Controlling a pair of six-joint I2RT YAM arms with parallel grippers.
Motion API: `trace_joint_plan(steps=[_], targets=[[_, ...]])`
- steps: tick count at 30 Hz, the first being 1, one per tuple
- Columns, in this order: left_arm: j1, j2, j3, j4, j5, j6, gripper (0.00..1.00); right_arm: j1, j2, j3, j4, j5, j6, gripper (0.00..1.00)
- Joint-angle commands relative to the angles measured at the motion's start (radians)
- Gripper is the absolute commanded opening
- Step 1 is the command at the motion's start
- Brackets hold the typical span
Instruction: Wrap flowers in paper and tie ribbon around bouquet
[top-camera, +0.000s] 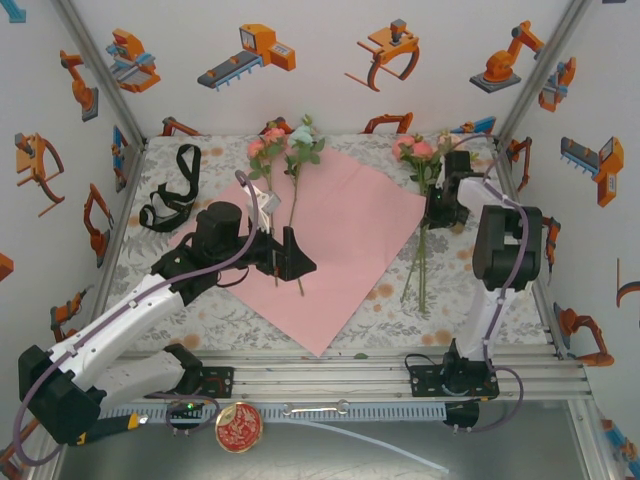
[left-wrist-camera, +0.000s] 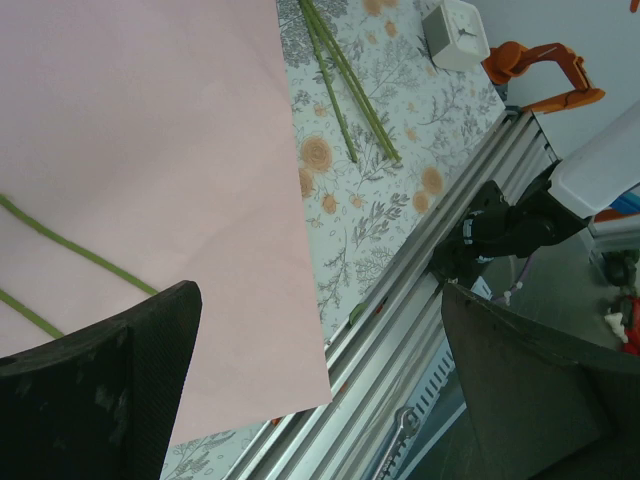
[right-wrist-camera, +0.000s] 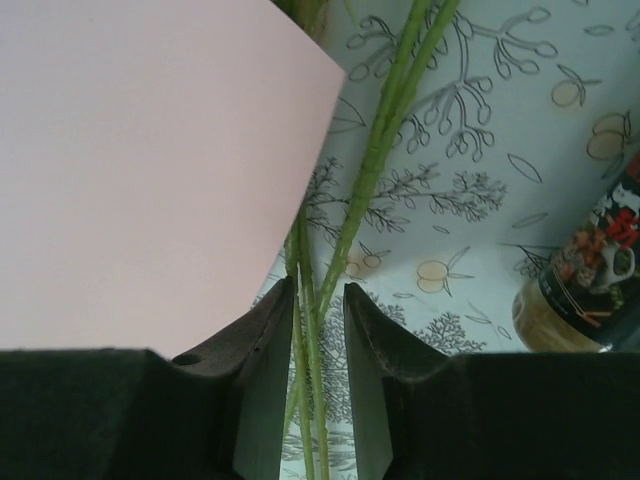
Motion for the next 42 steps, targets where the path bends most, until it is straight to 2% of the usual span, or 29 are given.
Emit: trace_joint_plan(steps=[1, 7, 12, 15, 17, 21, 25, 28, 30, 36, 42], targets=[[-0.006, 0.004, 0.023, -0.011, -0.016, 0.026, 0.97, 0.013, 0.031, 0.053, -0.008, -0.017, 0.015, 0.28], [-0.005, 0.019, 0.027, -0.012, -0.015, 0.031, 0.97, 0.015, 0.063, 0.075, -0.028, -0.008, 0.017, 0.23], [-0.005, 0.014, 0.026, -0.021, -0.023, 0.032, 0.97, 0.017, 0.039, 0.069, -0.049, 0.02, -0.009, 0.07], [-0.005, 0.008, 0.025, -0.025, -0.028, 0.035, 0.97, 0.017, -0.001, 0.055, -0.07, 0.085, -0.028, 0.05], [-0.005, 0.004, 0.024, -0.024, -0.032, 0.033, 0.97, 0.016, -0.023, 0.042, -0.081, 0.152, -0.048, 0.05], [-0.006, 0.006, 0.02, -0.018, -0.033, 0.032, 0.97, 0.016, -0.05, 0.031, -0.114, 0.193, -0.069, 0.06], [-0.006, 0.019, 0.023, -0.013, -0.027, 0.028, 0.97, 0.017, -0.095, 0.013, -0.111, 0.134, -0.05, 0.09], [-0.005, 0.024, 0.023, -0.007, -0.026, 0.025, 0.97, 0.021, -0.137, -0.021, -0.058, 0.029, -0.016, 0.16], [-0.006, 0.027, 0.021, 0.0, -0.026, 0.024, 0.97, 0.031, -0.139, -0.033, -0.023, 0.006, 0.005, 0.2], [-0.007, 0.032, 0.022, 0.0, -0.026, 0.02, 0.97, 0.063, -0.038, 0.049, -0.044, 0.062, 0.028, 0.24], [-0.007, 0.008, 0.009, -0.011, -0.045, 0.022, 0.97, 0.102, 0.036, 0.105, -0.1, 0.191, -0.001, 0.23]])
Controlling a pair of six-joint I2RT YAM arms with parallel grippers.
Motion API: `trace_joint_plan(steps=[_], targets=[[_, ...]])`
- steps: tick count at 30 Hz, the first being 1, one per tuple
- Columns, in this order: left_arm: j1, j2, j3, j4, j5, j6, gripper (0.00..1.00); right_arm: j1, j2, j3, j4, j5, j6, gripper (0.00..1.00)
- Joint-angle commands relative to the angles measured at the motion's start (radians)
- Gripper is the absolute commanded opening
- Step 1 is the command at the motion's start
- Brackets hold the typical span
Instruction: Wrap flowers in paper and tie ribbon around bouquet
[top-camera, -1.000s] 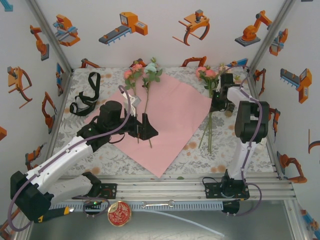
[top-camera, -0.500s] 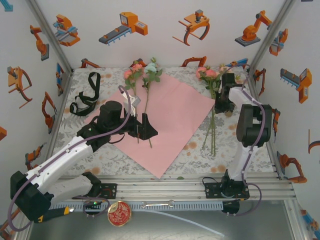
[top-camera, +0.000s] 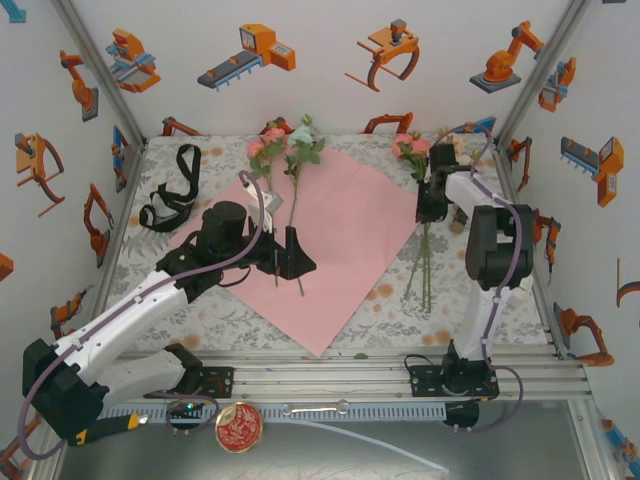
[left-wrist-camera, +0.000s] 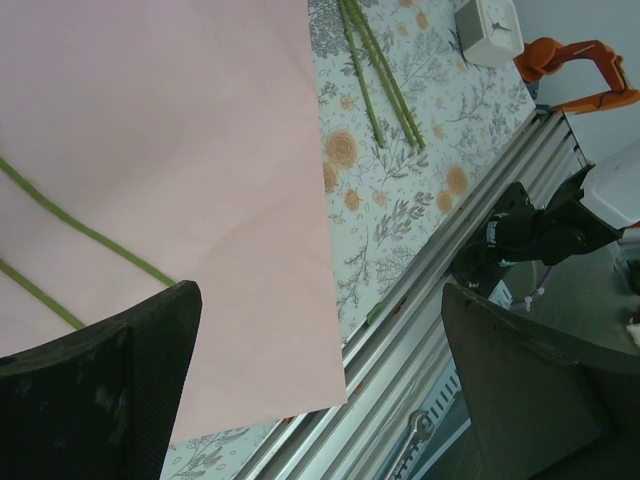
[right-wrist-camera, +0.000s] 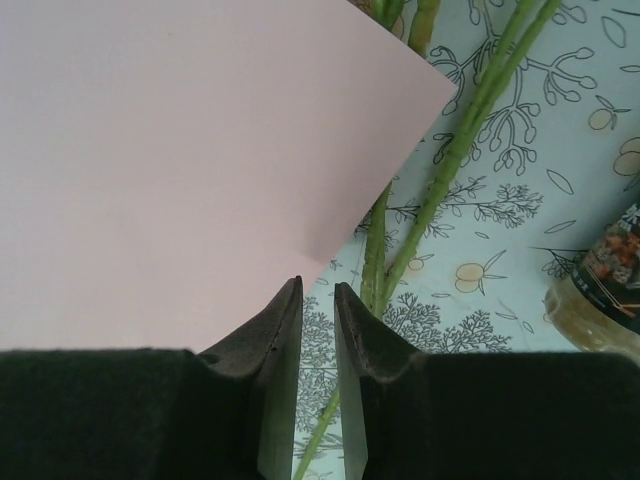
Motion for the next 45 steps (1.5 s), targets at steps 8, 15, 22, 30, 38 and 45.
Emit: trace_joint_plan(steps=[8, 15, 22, 30, 38, 45], targets=[[-0.007, -0.016, 0.013, -0.006, -0.007, 0.022, 0.97, 0.018, -0.026, 0.002, -0.05, 0.151, -0.011, 0.24], [-0.007, -0.013, 0.013, 0.0, -0.004, 0.018, 0.97, 0.018, -0.001, 0.007, -0.056, 0.165, -0.011, 0.25], [-0.006, -0.024, 0.01, -0.01, -0.015, 0.021, 0.97, 0.019, -0.017, 0.013, -0.064, 0.21, -0.016, 0.28], [-0.006, -0.018, 0.01, -0.008, -0.009, 0.02, 0.97, 0.012, -0.049, -0.01, -0.067, 0.306, -0.04, 0.29], [-0.007, -0.023, 0.01, -0.008, -0.013, 0.021, 0.97, 0.012, 0.017, 0.008, -0.065, 0.229, -0.022, 0.26], [-0.006, -0.029, 0.01, -0.019, -0.019, 0.02, 0.97, 0.012, 0.049, 0.018, -0.066, 0.238, -0.023, 0.2]])
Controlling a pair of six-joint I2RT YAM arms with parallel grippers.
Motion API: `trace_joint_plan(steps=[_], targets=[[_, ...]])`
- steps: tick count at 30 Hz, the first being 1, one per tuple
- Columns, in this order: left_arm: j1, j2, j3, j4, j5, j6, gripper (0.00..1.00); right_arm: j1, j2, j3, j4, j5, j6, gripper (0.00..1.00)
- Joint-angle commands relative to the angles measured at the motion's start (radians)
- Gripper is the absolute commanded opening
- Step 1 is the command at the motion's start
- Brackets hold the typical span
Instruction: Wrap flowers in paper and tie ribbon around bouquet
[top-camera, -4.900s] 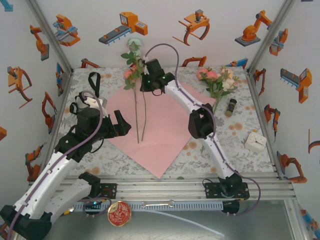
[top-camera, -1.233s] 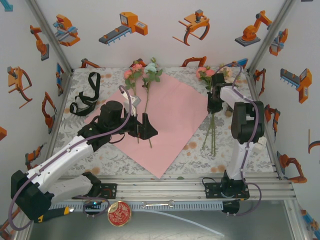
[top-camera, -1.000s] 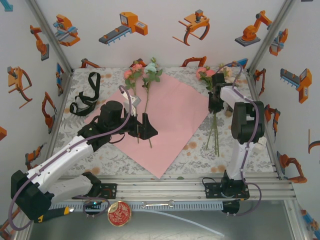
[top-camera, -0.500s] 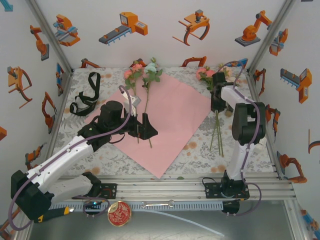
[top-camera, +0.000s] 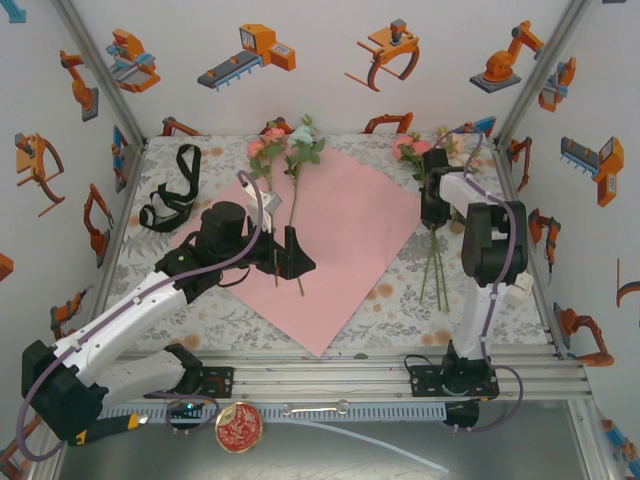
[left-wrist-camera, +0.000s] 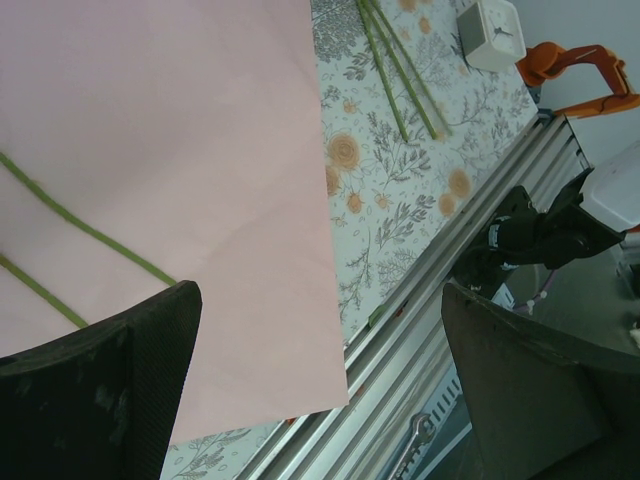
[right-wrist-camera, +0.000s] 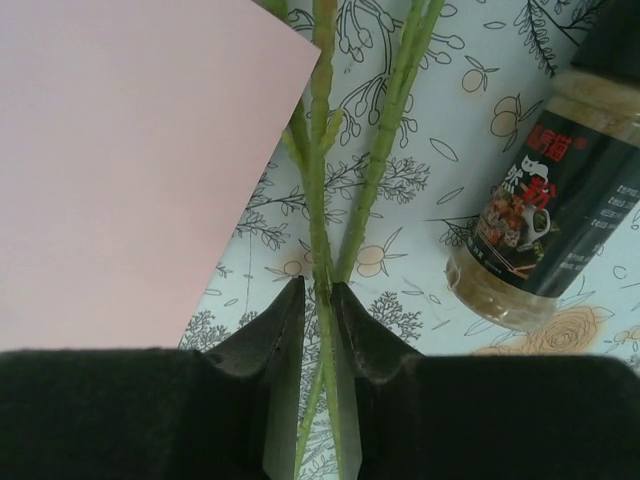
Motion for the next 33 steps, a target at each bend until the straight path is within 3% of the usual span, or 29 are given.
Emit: trace_joint_plan(steps=[1, 11, 19, 22, 29, 33], targets=[[-0.006, -0.023, 0.01, -0.016, -0.008, 0.019, 0.97, -0.005, 0.016, 0.013, -0.015, -0.004, 0.006, 0.17], [-0.006, -0.005, 0.014, -0.01, 0.003, 0.02, 0.97, -0.005, -0.045, 0.005, -0.015, 0.019, -0.003, 0.0], [-0.007, -0.023, 0.008, -0.014, -0.01, 0.02, 0.97, -0.009, -0.257, -0.073, 0.072, 0.05, 0.039, 0.0], [-0.006, -0.025, 0.007, -0.013, -0.012, 0.02, 0.97, -0.009, -0.344, -0.106, 0.111, 0.007, 0.074, 0.0], [-0.006, -0.016, 0.005, 0.0, -0.005, 0.015, 0.97, 0.001, -0.439, -0.187, 0.237, -0.245, 0.242, 0.0], [-0.007, -0.017, 0.003, 0.003, 0.006, 0.007, 0.97, 0.01, -0.386, -0.199, 0.215, -0.21, 0.235, 0.0]])
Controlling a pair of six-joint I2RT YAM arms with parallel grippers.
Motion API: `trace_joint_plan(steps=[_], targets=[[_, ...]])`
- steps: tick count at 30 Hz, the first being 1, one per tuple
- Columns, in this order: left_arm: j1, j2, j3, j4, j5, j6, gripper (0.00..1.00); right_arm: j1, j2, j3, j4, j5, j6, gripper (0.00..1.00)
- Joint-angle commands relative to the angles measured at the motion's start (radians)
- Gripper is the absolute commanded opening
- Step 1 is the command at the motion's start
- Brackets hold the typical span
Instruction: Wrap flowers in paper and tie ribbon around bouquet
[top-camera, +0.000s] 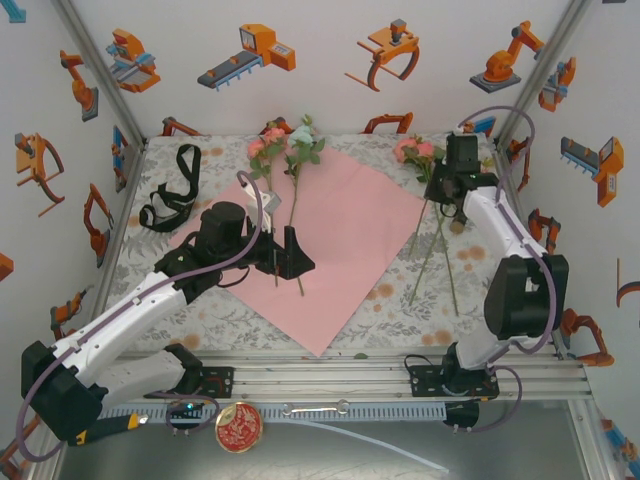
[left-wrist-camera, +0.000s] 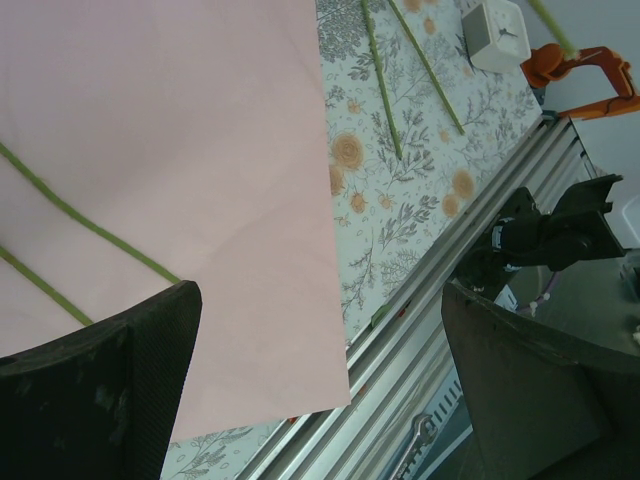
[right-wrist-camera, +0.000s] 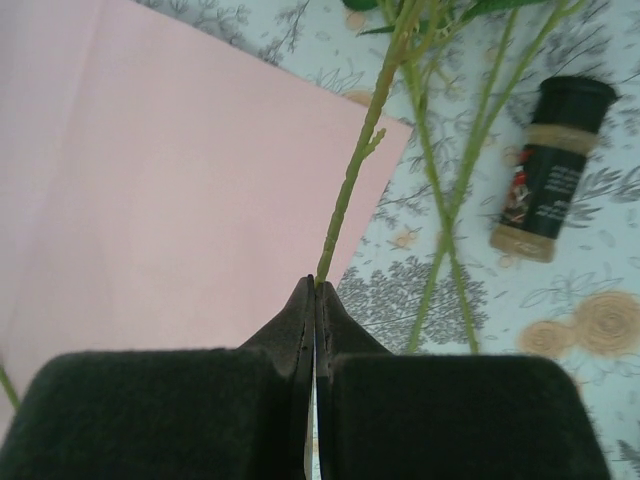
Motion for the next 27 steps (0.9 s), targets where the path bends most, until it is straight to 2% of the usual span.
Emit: trace_joint_plan(steps=[1, 6, 10, 14, 18, 25, 27], targets=[[-0.006, -0.018, 0.003, 0.005, 0.013, 0.008, 0.97, 0.008, 0.049, -0.021, 0.004, -0.03, 0.039, 0.0], [-0.007, -0.031, -0.004, 0.0, -0.003, 0.014, 0.97, 0.009, 0.132, -0.017, -0.06, 0.001, 0.023, 0.08], [-0.007, -0.022, -0.006, 0.017, 0.005, 0.004, 0.97, 0.009, 0.168, -0.027, -0.071, 0.002, 0.031, 0.21], [-0.006, -0.013, -0.001, 0.007, 0.011, 0.008, 0.97, 0.006, 0.186, -0.005, -0.084, 0.084, 0.055, 0.33], [-0.006, -0.015, -0.001, 0.004, 0.001, 0.012, 0.97, 0.004, 0.227, 0.035, -0.09, 0.157, 0.079, 0.36], [-0.006, -0.008, 0.007, -0.008, -0.002, 0.021, 0.97, 0.003, 0.357, 0.125, -0.063, 0.123, 0.1, 0.37], [-0.006, -0.013, 0.008, -0.016, -0.006, 0.026, 0.97, 0.0, 0.39, 0.152, -0.063, 0.115, 0.101, 0.33]])
